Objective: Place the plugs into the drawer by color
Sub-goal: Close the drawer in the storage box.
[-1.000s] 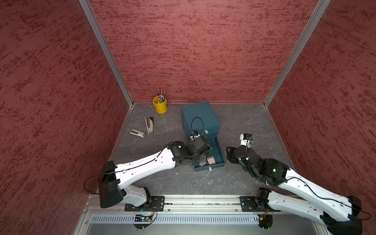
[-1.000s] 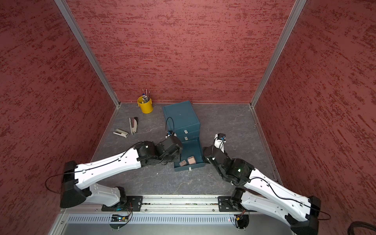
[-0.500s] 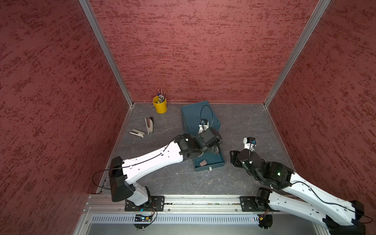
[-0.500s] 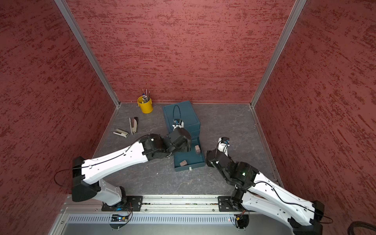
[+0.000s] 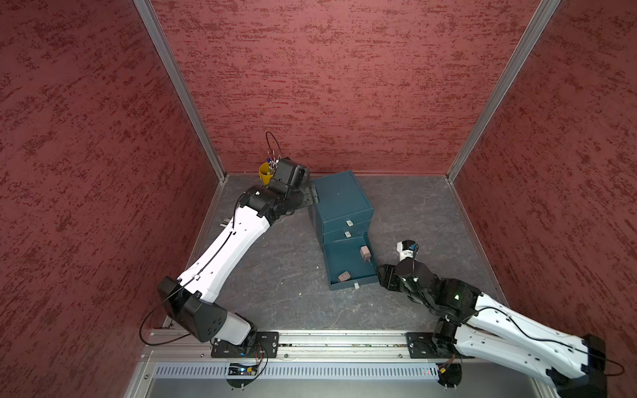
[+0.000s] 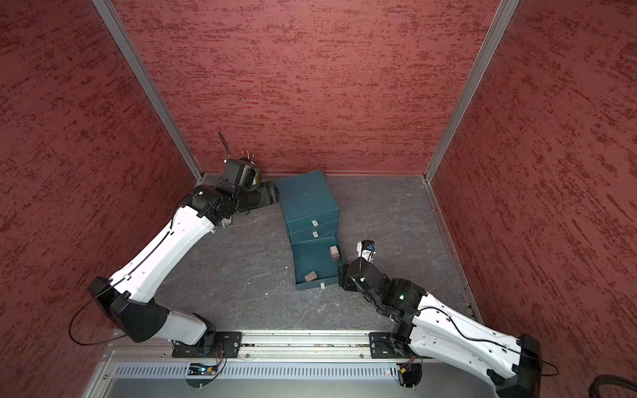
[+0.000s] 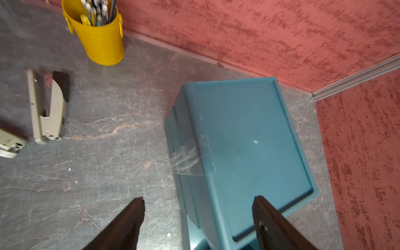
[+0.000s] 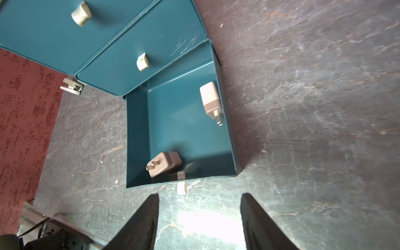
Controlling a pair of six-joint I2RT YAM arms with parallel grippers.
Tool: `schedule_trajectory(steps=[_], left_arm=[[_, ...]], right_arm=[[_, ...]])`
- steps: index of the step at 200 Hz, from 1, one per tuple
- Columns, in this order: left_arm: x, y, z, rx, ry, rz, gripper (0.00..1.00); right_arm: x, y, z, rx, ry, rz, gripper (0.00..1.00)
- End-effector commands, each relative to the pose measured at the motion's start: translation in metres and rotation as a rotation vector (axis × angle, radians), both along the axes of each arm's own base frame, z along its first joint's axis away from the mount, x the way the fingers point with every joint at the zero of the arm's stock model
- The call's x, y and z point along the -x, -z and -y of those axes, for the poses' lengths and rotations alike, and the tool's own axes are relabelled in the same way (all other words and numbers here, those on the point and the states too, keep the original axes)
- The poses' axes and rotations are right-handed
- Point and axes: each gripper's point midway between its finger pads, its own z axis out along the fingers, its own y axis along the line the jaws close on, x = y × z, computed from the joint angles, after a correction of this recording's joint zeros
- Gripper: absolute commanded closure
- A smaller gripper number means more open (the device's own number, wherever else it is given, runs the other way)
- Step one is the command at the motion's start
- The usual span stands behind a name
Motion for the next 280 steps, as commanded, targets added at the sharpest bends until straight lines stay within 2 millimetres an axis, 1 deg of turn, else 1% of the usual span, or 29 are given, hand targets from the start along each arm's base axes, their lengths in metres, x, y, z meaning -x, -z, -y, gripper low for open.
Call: schedule_trajectory(steps=[1,18,30,47,63,88,98,116,130,149,159,175,185,196,210,222,232,246,253,270,280], left_arm=[[-0.017,-0.003,0.003,0.068,0.065,-0.004,0.18],[-0.037,-0.001,-0.008,0.072,0.039,-0.004,0.18],[-0.048,-0.001,-0.012,0.072,0.034,-0.007,0.19],[-0.063,0.000,-0.009,0.071,0.049,0.007,0.18],[-0.073,0.005,-0.004,0.071,0.065,-0.003,0.19],[-0.080,0.011,0.011,0.100,0.117,-0.020,0.21],[-0.082,0.014,0.014,0.091,0.126,-0.024,0.22],[-0.084,0.020,0.014,0.073,0.123,-0.034,0.25],[-0.086,0.025,0.012,0.060,0.116,-0.048,0.27],[-0.089,0.033,0.011,0.047,0.108,-0.064,0.30],[-0.091,0.037,0.012,0.044,0.108,-0.073,0.33],[-0.093,0.043,0.019,0.028,0.125,-0.087,0.38],[-0.093,0.047,0.024,0.004,0.137,-0.094,0.40],[-0.093,0.051,0.030,-0.026,0.156,-0.093,0.43],[-0.092,0.054,0.034,-0.064,0.171,-0.090,0.45],[-0.093,0.057,0.034,-0.086,0.173,-0.087,0.46],[-0.095,0.058,0.034,-0.095,0.178,-0.079,0.49],[-0.099,0.055,0.034,-0.107,0.184,-0.057,0.49],[-0.101,0.054,0.036,-0.110,0.194,-0.046,0.50],[-0.106,0.048,0.041,-0.110,0.222,-0.013,0.50],[-0.110,0.045,0.046,-0.112,0.243,0.005,0.50]], right_arm=[[0.002,-0.003,-0.007,-0.034,-0.033,0.002,0.36],[0.003,-0.002,-0.004,-0.044,-0.025,0.002,0.36],[0.004,-0.001,-0.004,-0.058,-0.025,0.003,0.35],[0.008,0.002,-0.004,-0.071,-0.036,-0.006,0.36],[0.013,0.006,-0.009,-0.073,-0.081,-0.018,0.37],[0.025,0.012,-0.013,-0.037,-0.146,-0.032,0.38],[0.030,0.015,-0.014,-0.023,-0.169,-0.040,0.38],[0.038,0.022,-0.016,-0.005,-0.211,-0.061,0.38],[0.045,0.027,-0.022,-0.012,-0.253,-0.081,0.38],[0.053,0.040,-0.030,-0.015,-0.286,-0.122,0.38],[0.056,0.048,-0.035,-0.013,-0.293,-0.141,0.39],[0.057,0.057,-0.047,-0.020,-0.306,-0.153,0.39],[0.056,0.061,-0.053,-0.023,-0.307,-0.152,0.39],[0.052,0.071,-0.057,-0.009,-0.288,-0.157,0.39],[0.040,0.082,-0.056,0.020,-0.223,-0.144,0.38],[0.027,0.086,-0.057,0.014,-0.164,-0.096,0.37],[0.015,0.086,-0.061,-0.015,-0.134,-0.040,0.36],[0.002,0.087,-0.069,-0.028,-0.125,0.031,0.35],[-0.004,0.083,-0.076,-0.040,-0.134,0.063,0.35],[-0.015,0.083,-0.090,-0.019,-0.164,0.112,0.35],[-0.022,0.083,-0.096,0.009,-0.170,0.142,0.36]])
